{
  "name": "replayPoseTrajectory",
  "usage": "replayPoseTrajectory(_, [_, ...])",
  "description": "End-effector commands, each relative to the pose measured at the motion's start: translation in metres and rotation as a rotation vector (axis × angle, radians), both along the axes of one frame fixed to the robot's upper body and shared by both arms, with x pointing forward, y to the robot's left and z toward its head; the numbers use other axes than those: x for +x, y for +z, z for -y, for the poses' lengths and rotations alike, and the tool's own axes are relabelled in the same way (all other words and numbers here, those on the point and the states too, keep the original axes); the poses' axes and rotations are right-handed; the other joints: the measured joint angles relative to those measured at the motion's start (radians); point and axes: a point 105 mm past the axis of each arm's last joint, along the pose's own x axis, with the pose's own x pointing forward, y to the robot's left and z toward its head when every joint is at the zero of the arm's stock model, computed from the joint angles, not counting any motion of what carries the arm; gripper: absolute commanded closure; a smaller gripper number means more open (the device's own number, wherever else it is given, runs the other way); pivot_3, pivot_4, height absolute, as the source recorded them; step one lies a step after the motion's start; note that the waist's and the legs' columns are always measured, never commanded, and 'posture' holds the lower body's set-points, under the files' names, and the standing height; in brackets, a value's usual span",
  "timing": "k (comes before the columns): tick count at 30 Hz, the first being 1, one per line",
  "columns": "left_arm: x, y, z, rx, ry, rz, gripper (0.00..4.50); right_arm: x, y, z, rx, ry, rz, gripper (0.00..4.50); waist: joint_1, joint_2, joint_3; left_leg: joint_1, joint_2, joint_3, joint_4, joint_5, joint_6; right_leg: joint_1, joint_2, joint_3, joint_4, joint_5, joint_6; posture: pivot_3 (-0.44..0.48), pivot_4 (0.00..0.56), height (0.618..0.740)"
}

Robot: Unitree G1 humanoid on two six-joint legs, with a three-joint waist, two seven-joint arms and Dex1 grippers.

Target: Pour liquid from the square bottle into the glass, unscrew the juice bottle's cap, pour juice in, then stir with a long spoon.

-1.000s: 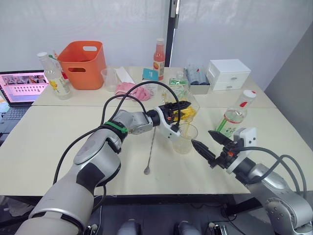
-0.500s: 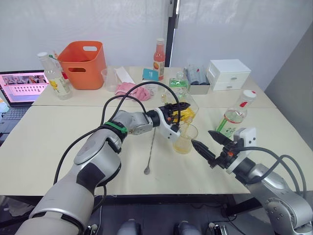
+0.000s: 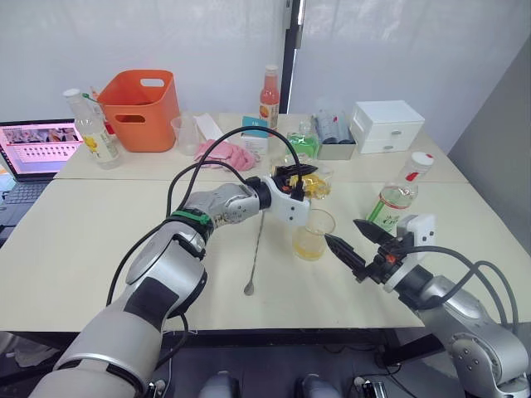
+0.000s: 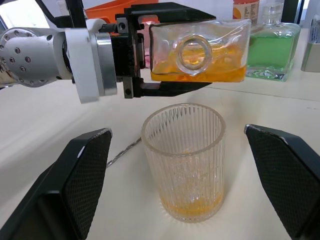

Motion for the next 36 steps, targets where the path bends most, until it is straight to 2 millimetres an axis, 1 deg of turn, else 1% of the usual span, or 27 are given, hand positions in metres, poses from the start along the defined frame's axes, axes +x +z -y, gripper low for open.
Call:
replayPoseTrajectory(1, [0.003, 0.056, -0.005, -0.232, -0.015, -0.076, 1.70, 0.001, 0.013, 0.003, 0.014, -0.003, 0.046, 0.00, -0.001, 0.000, 0.000, 0.000, 0.000, 0.000, 0.000, 0.000, 0.000, 0.000, 0.000, 0.000, 0.000, 0.000, 0.000, 0.000, 0.150, 0.715])
replayPoseTrajectory(4, [0.006, 0.066, -0.015, -0.305, -0.010, -0.153, 1.70, 0.002, 0.014, 0.003, 0.012, -0.001, 0.050, 0.00, -0.002, 0.000, 0.000, 0.000, 0.000, 0.000, 0.001, 0.000, 0.000, 0.000, 0.000, 0.000, 0.001, 0.000, 0.000, 0.000, 0.150, 0.715])
replayPoseTrajectory(7, [0.020, 0.080, -0.051, -0.450, 0.072, -0.294, 1.70, 0.004, 0.018, 0.007, -0.005, 0.004, 0.061, 0.00, -0.002, 0.000, 0.000, 0.000, 0.000, -0.001, 0.001, 0.000, 0.000, 0.000, 0.000, 0.000, 0.001, 0.000, 0.000, 0.000, 0.150, 0.715])
replayPoseTrajectory(8, [0.021, 0.082, -0.058, -0.480, 0.085, -0.326, 1.70, 0.005, 0.019, 0.008, -0.009, 0.005, 0.062, 0.00, -0.005, 0.000, 0.000, 0.000, 0.000, -0.001, 0.001, 0.000, 0.000, 0.000, 0.000, 0.000, 0.002, 0.000, 0.000, 0.000, 0.150, 0.715])
replayPoseTrajectory(11, [0.025, 0.087, -0.095, -0.582, 0.166, -0.431, 1.70, 0.007, 0.018, 0.013, -0.040, 0.016, 0.056, 0.00, -0.013, 0.000, 0.000, 0.001, 0.001, -0.001, 0.001, 0.000, 0.000, 0.000, 0.001, 0.001, 0.002, 0.000, 0.000, 0.000, 0.150, 0.715])
replayPoseTrajectory(12, [0.024, 0.087, -0.103, -0.601, 0.185, -0.454, 1.70, 0.008, 0.018, 0.014, -0.045, 0.019, 0.054, 0.00, -0.017, 0.000, 0.000, 0.001, 0.002, -0.001, 0.001, 0.000, 0.000, 0.000, 0.002, 0.001, 0.002, 0.000, 0.000, 0.000, 0.150, 0.715])
replayPoseTrajectory(13, [0.022, 0.086, -0.118, -0.640, 0.219, -0.500, 1.70, 0.008, 0.019, 0.016, -0.054, 0.026, 0.053, 0.00, -0.021, 0.000, 0.000, 0.001, 0.003, -0.002, 0.001, 0.000, 0.000, 0.000, 0.003, 0.001, 0.003, 0.000, 0.000, 0.000, 0.150, 0.715])
replayPoseTrajectory(14, [0.018, 0.085, -0.127, -0.665, 0.240, -0.533, 1.70, 0.008, 0.019, 0.018, -0.059, 0.031, 0.052, 0.00, -0.023, 0.000, 0.000, 0.001, 0.003, -0.002, 0.001, 0.000, 0.000, 0.000, 0.003, 0.001, 0.003, 0.000, 0.000, 0.000, 0.150, 0.715])
replayPoseTrajectory(16, [0.008, 0.084, -0.148, -0.753, 0.287, -0.599, 1.70, 0.009, 0.020, 0.022, -0.075, 0.044, 0.049, 0.00, -0.025, 0.001, 0.000, 0.000, 0.004, -0.003, 0.001, 0.000, 0.000, 0.000, 0.004, 0.001, 0.003, 0.000, 0.000, 0.000, 0.150, 0.715])
replayPoseTrajectory(18, [-0.003, 0.082, -0.164, -0.806, 0.331, -0.640, 1.70, 0.010, 0.021, 0.025, -0.090, 0.054, 0.045, 0.00, -0.025, 0.000, 0.000, 0.000, 0.004, -0.005, 0.001, 0.000, 0.000, 0.000, 0.004, 0.001, 0.004, 0.000, 0.000, 0.000, 0.150, 0.715])
replayPoseTrajectory(21, [-0.016, 0.078, -0.176, -0.846, 0.383, -0.672, 1.70, 0.011, 0.021, 0.030, -0.105, 0.063, 0.038, 0.00, -0.013, 0.000, 0.000, -0.001, 0.003, -0.006, 0.002, 0.000, 0.000, 0.001, 0.004, 0.001, 0.003, 0.000, 0.000, 0.000, 0.150, 0.715])
replayPoseTrajectory(25, [-0.033, 0.066, -0.191, -0.898, 0.462, -0.713, 1.70, 0.010, 0.021, 0.030, -0.118, 0.107, 0.030, 0.00, -0.001, 0.000, 0.000, 0.000, 0.003, -0.006, 0.002, 0.000, -0.001, 0.002, 0.004, 0.001, 0.003, 0.000, 0.000, 0.000, 0.150, 0.715])
replayPoseTrajectory(30, [-0.048, 0.049, -0.213, -0.959, 0.564, -0.710, 1.70, -0.002, 0.021, 0.021, -0.142, 0.234, 0.018, 0.00, -0.002, 0.000, 0.000, 0.002, 0.003, -0.006, 0.002, 0.001, -0.001, 0.003, 0.004, 0.002, 0.002, 0.000, 0.000, 0.000, 0.150, 0.715])
replayPoseTrajectory(36, [-0.058, 0.033, -0.224, -0.994, 0.633, -0.718, 1.70, -0.015, 0.016, 0.016, -0.201, 0.372, -0.018, 0.00, 0.000, 0.000, 0.000, 0.004, 0.003, -0.006, 0.002, 0.001, -0.002, 0.005, 0.004, 0.002, 0.001, 0.000, -0.001, 0.000, 0.150, 0.715])
